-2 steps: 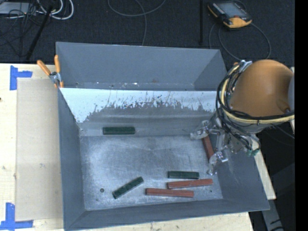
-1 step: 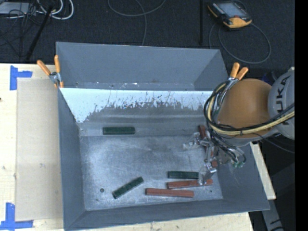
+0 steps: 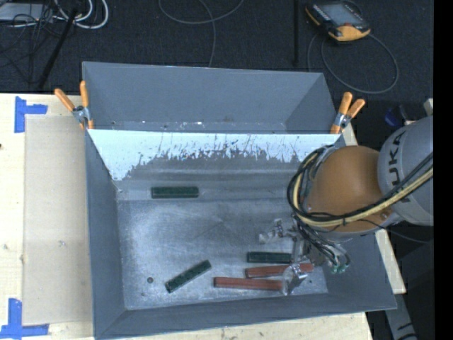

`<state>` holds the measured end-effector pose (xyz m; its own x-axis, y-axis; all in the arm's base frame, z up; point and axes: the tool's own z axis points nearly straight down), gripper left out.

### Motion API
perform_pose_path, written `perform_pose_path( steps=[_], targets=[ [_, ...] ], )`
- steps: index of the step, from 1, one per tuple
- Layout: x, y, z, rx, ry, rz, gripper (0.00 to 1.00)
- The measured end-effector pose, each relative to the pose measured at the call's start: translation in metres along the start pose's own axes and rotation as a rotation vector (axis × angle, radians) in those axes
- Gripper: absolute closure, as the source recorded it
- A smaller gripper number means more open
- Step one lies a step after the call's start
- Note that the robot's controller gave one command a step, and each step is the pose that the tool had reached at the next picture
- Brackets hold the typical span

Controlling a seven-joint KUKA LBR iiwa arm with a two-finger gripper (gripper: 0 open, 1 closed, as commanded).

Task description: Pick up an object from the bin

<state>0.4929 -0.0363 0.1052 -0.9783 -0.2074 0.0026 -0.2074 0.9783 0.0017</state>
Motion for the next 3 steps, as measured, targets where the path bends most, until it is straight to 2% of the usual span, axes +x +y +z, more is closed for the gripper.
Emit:
perform_pose_path(
  steps=[1,2,3],
  targets=[
    [-0.049,-0.047,0.031,-0.003,-0.003,0.062,1.00],
    [-0.049,-0.047,0.031,-0.003,-0.003,0.062,1.00],
    [-0.068,-0.045,-0.163,0.002,-0.004,0.005,1.00]
  ],
)
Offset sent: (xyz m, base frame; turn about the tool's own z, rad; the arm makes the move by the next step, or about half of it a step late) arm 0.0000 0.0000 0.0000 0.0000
